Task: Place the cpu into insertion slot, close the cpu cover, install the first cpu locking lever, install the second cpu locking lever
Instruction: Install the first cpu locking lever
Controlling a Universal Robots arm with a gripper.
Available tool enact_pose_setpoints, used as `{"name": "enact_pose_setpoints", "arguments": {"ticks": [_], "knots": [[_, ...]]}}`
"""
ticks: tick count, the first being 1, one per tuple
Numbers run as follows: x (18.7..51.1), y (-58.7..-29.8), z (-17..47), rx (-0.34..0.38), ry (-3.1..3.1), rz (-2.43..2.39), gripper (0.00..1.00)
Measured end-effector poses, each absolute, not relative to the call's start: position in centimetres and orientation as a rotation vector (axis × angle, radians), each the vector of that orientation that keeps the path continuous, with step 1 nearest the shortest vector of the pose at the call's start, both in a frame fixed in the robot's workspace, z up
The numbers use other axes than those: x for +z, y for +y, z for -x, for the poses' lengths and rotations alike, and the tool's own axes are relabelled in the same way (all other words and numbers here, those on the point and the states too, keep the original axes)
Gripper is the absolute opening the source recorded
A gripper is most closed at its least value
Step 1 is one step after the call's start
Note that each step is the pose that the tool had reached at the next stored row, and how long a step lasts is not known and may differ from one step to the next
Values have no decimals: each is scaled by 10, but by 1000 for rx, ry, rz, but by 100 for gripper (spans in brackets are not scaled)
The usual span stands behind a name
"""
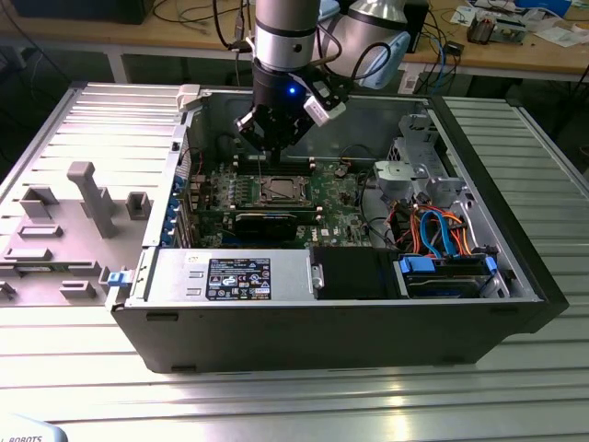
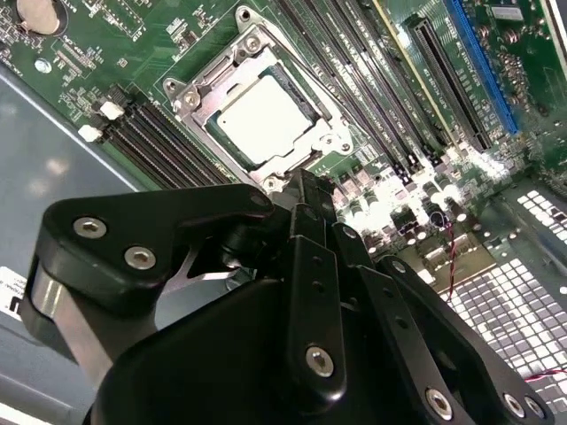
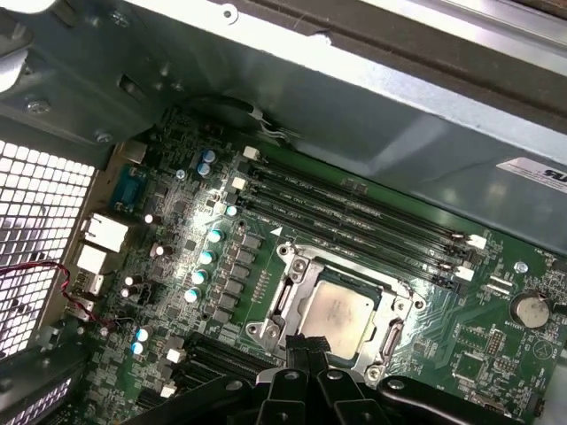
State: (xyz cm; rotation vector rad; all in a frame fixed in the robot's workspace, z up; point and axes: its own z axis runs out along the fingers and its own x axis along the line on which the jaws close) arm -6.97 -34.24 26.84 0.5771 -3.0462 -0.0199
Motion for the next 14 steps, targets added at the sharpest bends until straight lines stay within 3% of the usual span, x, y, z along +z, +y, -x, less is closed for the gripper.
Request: {"name": "enact_pose_setpoints", "arguments": {"ticks": [14], "knots": [[266,-342,85,-24,-3063,-486,11]]}}
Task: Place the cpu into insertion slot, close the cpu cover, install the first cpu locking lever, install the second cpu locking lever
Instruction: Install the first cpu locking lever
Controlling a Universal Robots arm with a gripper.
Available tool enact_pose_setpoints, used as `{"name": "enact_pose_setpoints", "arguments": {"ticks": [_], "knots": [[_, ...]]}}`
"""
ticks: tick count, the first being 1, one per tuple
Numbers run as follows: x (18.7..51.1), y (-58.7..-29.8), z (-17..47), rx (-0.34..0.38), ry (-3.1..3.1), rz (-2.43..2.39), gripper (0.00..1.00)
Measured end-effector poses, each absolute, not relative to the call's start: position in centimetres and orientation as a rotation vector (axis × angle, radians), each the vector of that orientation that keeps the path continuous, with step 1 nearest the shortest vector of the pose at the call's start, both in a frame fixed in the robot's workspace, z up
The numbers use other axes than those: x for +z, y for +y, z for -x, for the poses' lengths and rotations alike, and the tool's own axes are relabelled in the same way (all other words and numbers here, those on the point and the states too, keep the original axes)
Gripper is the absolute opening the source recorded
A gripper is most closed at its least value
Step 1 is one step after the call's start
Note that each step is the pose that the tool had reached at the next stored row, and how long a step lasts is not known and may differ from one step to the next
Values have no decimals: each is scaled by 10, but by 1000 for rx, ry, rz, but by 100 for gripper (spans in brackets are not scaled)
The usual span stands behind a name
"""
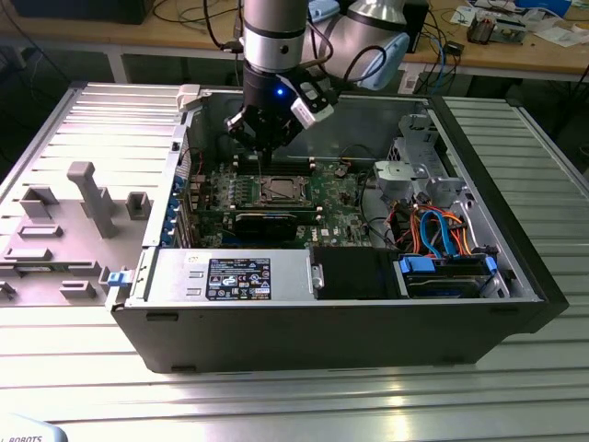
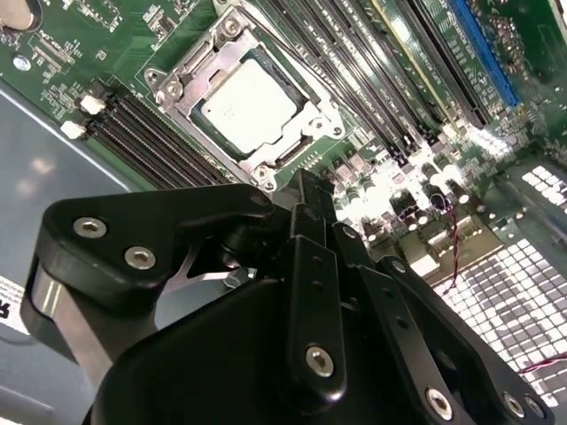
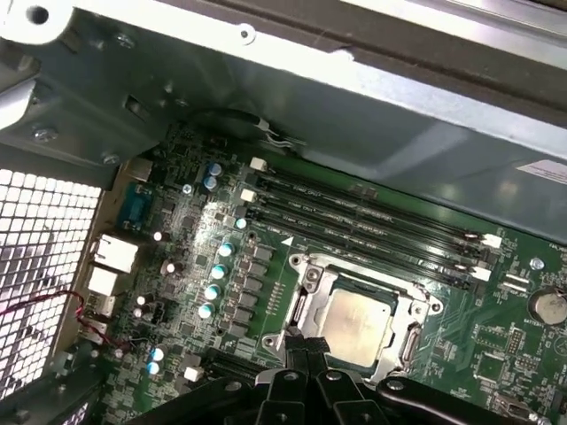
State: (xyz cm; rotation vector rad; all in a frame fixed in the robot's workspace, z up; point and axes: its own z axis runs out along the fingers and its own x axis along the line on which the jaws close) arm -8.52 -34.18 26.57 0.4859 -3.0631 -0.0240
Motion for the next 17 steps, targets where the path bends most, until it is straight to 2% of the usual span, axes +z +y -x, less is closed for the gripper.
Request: {"name": "enact_pose_setpoints", "arguments": {"ticks": [17], "knots": [[265,-342,93,-31,-3098,-184,11]]}}
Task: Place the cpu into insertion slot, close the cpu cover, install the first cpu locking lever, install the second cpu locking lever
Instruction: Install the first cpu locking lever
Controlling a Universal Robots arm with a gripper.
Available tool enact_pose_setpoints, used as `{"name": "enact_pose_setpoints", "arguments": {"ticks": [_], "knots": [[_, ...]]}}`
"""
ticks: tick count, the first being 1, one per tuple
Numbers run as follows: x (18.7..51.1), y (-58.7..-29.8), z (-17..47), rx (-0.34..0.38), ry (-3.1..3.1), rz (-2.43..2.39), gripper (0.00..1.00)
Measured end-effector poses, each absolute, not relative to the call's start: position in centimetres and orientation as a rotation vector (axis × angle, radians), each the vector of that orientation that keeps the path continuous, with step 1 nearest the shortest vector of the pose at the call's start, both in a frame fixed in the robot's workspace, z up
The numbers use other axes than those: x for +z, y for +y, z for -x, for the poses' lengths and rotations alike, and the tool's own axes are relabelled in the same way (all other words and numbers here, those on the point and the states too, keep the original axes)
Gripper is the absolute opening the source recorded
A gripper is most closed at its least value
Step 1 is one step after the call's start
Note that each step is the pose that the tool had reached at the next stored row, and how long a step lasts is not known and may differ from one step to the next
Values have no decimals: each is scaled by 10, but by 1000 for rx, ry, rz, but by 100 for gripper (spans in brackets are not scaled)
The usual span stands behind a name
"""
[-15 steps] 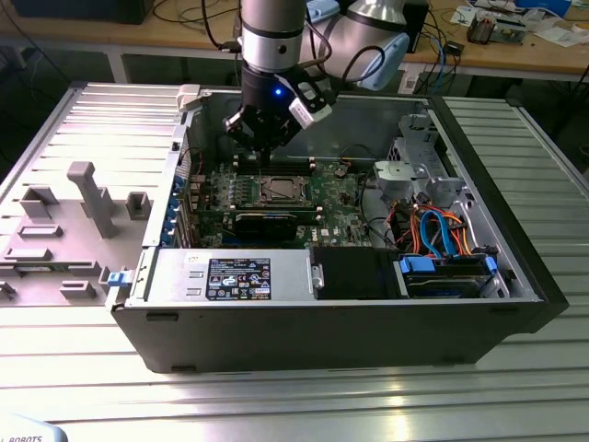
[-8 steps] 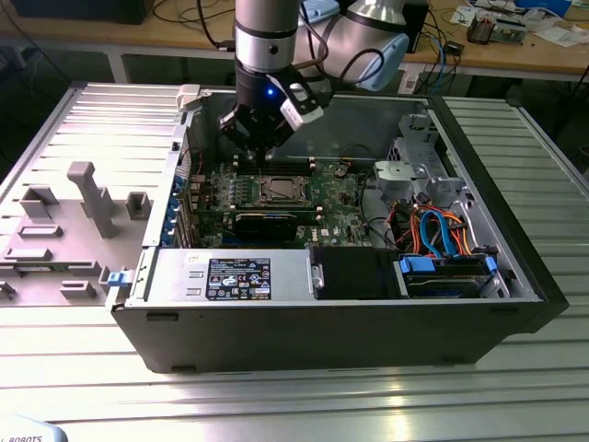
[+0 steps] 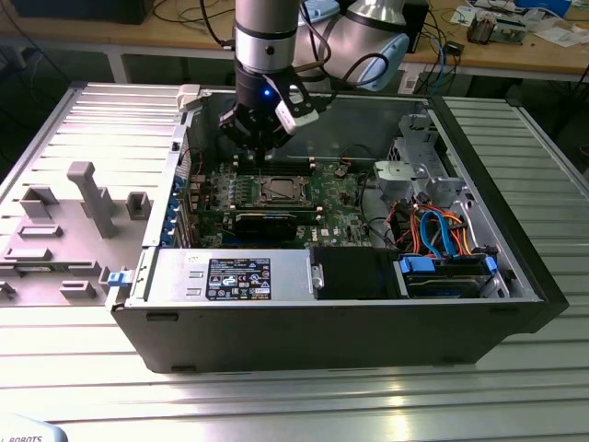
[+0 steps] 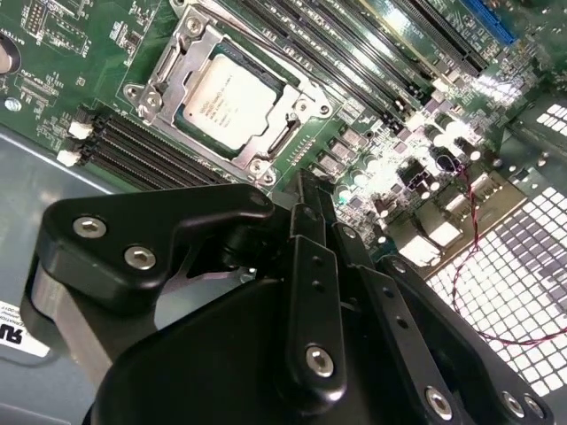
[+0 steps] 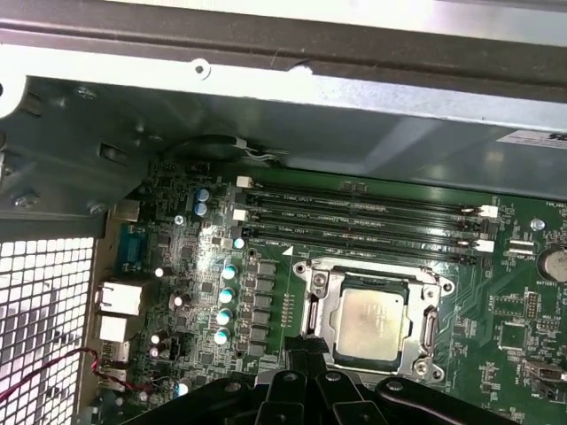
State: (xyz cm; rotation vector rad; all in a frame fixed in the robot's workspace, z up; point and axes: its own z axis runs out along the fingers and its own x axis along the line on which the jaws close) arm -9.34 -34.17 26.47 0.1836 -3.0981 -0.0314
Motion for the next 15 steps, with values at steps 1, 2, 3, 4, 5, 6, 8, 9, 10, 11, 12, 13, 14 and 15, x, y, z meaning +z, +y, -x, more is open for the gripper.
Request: {"name": "enact_pose_setpoints", "arguments": {"ticks": [1,2,3,4,5,6,8,9,10,11,12,13,14,15], "knots": [[265,-342,93,-31,-3098,-178,11],[265,-342,93,-32,-3100,-159,11],[265,-342,93,-32,-3101,-141,11],[265,-342,94,-32,-3102,-126,11],[265,-342,94,-34,-3102,-122,11],[265,-342,95,-38,-3102,-122,11],[265,-342,102,-39,-3107,-122,11],[265,-342,103,-40,-3114,-123,11],[265,-342,104,-40,-3128,-123,11],[265,-342,104,-39,-3142,-124,11],[265,-342,104,-39,-3148,-125,11],[265,-342,105,-39,-3150,-125,11],[265,-342,105,-39,-3151,-125,11],[265,-342,105,-39,-3152,-124,11]]}}
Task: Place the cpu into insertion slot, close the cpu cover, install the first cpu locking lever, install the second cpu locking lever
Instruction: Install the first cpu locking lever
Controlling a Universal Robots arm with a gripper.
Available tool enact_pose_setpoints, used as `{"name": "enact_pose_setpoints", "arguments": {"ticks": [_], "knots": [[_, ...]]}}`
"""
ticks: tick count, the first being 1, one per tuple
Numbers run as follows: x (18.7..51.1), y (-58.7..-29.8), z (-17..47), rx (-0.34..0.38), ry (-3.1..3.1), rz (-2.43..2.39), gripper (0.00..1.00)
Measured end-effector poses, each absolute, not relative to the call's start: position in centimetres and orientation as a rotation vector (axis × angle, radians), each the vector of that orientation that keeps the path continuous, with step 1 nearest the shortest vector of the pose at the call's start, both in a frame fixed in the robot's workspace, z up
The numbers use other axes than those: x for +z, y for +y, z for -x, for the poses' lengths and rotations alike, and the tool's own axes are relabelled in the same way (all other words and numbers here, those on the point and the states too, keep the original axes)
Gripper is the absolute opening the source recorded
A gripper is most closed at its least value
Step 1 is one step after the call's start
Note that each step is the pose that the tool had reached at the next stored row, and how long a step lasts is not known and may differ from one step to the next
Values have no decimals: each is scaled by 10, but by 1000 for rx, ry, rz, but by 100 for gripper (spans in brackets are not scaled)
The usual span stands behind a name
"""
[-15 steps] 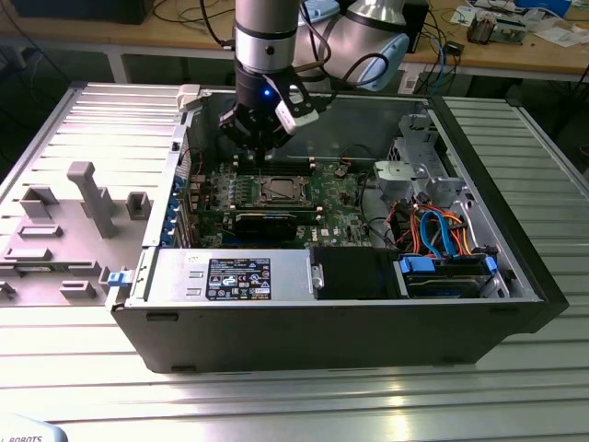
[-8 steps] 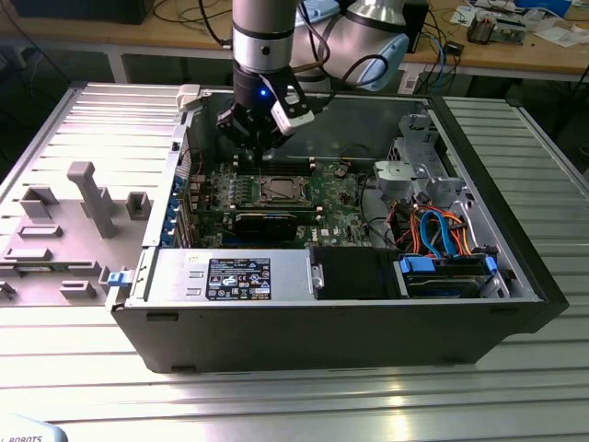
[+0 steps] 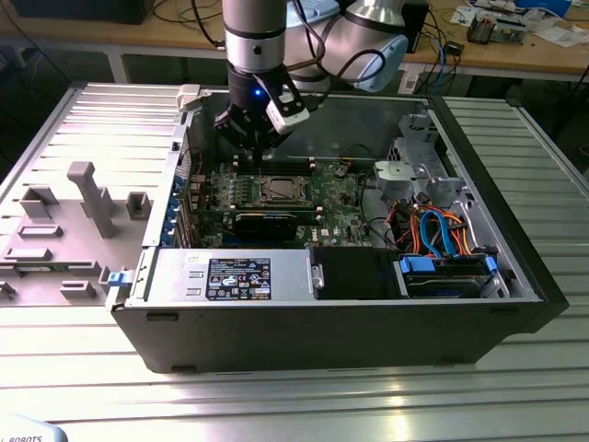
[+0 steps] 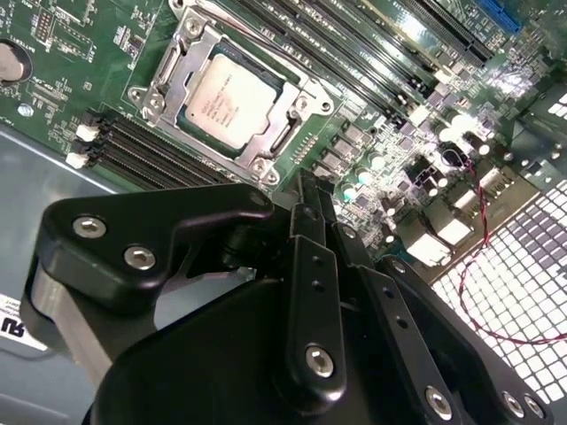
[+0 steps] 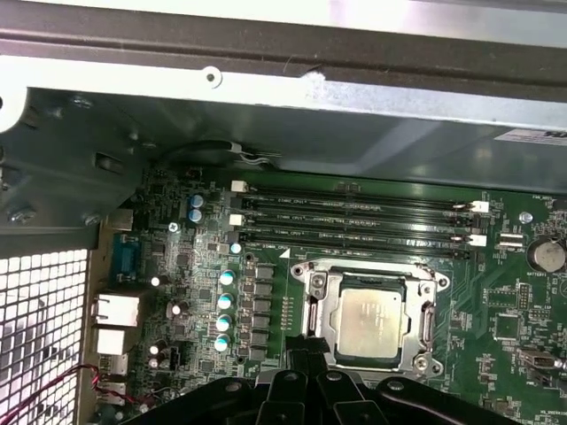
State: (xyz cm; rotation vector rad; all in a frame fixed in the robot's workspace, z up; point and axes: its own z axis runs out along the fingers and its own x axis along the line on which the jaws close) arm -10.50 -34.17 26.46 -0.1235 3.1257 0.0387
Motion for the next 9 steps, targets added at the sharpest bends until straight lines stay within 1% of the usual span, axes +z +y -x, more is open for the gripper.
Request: {"name": "enact_pose_setpoints", "arguments": {"ticks": [9], "knots": [[265,-339,118,40,3116,121,11]]}}
